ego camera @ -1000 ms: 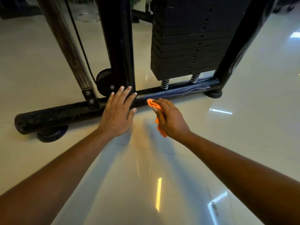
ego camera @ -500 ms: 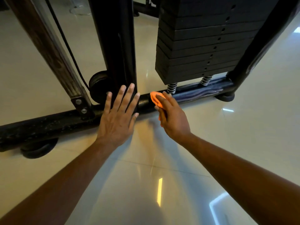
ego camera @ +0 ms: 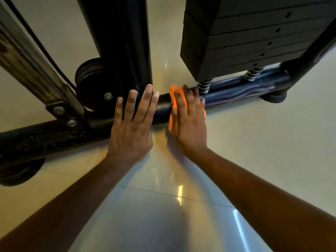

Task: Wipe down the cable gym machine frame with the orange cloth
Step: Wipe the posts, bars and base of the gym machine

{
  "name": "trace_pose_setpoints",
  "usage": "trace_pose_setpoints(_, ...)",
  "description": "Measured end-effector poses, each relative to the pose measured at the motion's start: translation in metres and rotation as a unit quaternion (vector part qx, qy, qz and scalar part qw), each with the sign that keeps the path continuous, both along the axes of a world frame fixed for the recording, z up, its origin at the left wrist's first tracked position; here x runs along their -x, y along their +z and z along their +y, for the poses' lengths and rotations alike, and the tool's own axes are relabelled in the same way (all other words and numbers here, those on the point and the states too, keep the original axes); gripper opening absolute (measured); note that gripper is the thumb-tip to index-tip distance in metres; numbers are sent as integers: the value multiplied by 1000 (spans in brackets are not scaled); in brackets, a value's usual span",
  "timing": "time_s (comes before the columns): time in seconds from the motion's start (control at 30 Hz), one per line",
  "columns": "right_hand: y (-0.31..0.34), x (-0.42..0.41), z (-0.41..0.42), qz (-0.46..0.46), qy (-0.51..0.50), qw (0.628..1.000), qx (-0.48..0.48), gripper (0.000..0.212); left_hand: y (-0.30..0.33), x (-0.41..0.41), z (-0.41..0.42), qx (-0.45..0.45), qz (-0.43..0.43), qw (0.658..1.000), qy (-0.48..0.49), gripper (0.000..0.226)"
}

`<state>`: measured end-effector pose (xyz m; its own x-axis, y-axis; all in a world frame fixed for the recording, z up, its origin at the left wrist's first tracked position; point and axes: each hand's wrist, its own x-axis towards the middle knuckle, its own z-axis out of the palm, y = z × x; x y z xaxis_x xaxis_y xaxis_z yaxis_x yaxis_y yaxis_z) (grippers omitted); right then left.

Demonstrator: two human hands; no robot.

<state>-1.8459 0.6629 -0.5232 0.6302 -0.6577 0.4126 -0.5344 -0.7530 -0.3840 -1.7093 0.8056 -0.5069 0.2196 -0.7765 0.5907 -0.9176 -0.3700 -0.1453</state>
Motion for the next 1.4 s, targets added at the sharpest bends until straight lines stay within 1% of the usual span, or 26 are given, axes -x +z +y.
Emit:
trace_pose_setpoints(0.03, -1, -12, 18, -17, 14, 1000, -2, 67, -1, -2, 0, 1, -4, 1000, -1, 81)
trace_pose_setpoints(0.1, -5, -23, 35, -20, 76, 997, 18, 67, 0, -6, 0, 0, -15, 1000, -4, 72)
trace_pose_setpoints(0.13, -7, -20, 29, -12, 102, 994, 43, 66, 2, -8, 1, -4, -20, 1000, -9, 69)
trace_pose_setpoints(0.2, -7, -3, 0, 14, 121, 987, 101, 68, 8, -14, 5, -15, -36, 999, -19, 66)
trace_pose_setpoints(0.23, -6, 5, -14, 28, 114, 987, 110, 70, 12, -16, 8, -21, -46, 998, -24, 66)
trace_pose_setpoints(0.3, -4, 19, -27, 23, 58, 996, 69, 67, 20, -20, 11, -30, -56, 997, -39, 67)
trace_pose_setpoints(0.37, 3, 10, -9, -11, 7, 1000, 22, 63, 23, -20, 13, -33, -69, 996, -33, 69)
trace_pose_setpoints(0.4, 6, 1, 5, -15, 6, 1000, 14, 65, 26, -18, 12, -35, -67, 997, -28, 70)
trace_pose_setpoints(0.5, 7, -14, 29, 22, 98, 994, 52, 67, 33, -9, 8, -39, -49, 998, -20, 73)
trace_pose_setpoints(0.57, 11, -1, 14, 49, 133, 986, 89, 65, 36, -7, 7, -39, -52, 998, -19, 73)
trace_pose_setpoints(0.6, 13, 8, 1, 57, 129, 985, 96, 64, 36, -8, 8, -39, -54, 998, -21, 73)
trace_pose_setpoints(0.67, 18, 23, -20, 55, 79, 993, 65, 61, 38, -8, 11, -42, -56, 997, -26, 73)
trace_pose_setpoints(0.73, 23, 22, -15, 35, 25, 999, 31, 60, 39, -7, 11, -43, -57, 997, -27, 74)
trace_pose_setpoints(0.77, 25, 15, -3, 27, 18, 999, 26, 62, 38, -6, 10, -41, -56, 997, -26, 74)
trace_pose_setpoints(0.8, 25, 6, 9, 25, 32, 999, 32, 63, 38, -6, 9, -38, -57, 997, -23, 74)
trace_pose_setpoints(0.87, 19, -6, 25, 36, 101, 992, 64, 64, 36, -4, 7, -36, -60, 997, -20, 76)
trace_pose_setpoints(0.93, 15, -2, 15, 68, 150, 982, 96, 65, 36, -6, 8, -41, -58, 997, -25, 75)
trace_pose_setpoints(0.97, 15, 5, 4, 85, 158, 978, 110, 67, 36, -8, 9, -44, -59, 997, -27, 75)
trace_pose_setpoints(1.03, 18, 20, -21, 98, 132, 981, 106, 69, 37, -11, 11, -51, -69, 996, -31, 75)
trace_pose_setpoints(1.13, 23, 20, -17, 48, 21, 997, 56, 61, 33, -6, 10, -49, -75, 996, -17, 77)
trace_pose_setpoints(1.17, 23, 11, -5, 31, 6, 998, 51, 60, 31, -1, 7, -48, -69, 996, -6, 79)
trace_pose_setpoints(1.2, 22, 3, 7, 25, 9, 999, 43, 63, 29, 3, 3, -49, -62, 997, 4, 83)
trace_pose_setpoints(1.27, 19, -2, 19, 34, 55, 998, 26, 75, 28, 10, -1, -58, -48, 997, 19, 91)
trace_pose_setpoints(1.33, 24, 12, 8, 64, 104, 992, 30, 86, 30, 13, 0, -76, -46, 996, 27, 97)
trace_pose_setpoints(1.4, 32, 32, -10, 114, 129, 985, 32, 89, 35, 15, 5, -103, -47, 993, 29, 98)
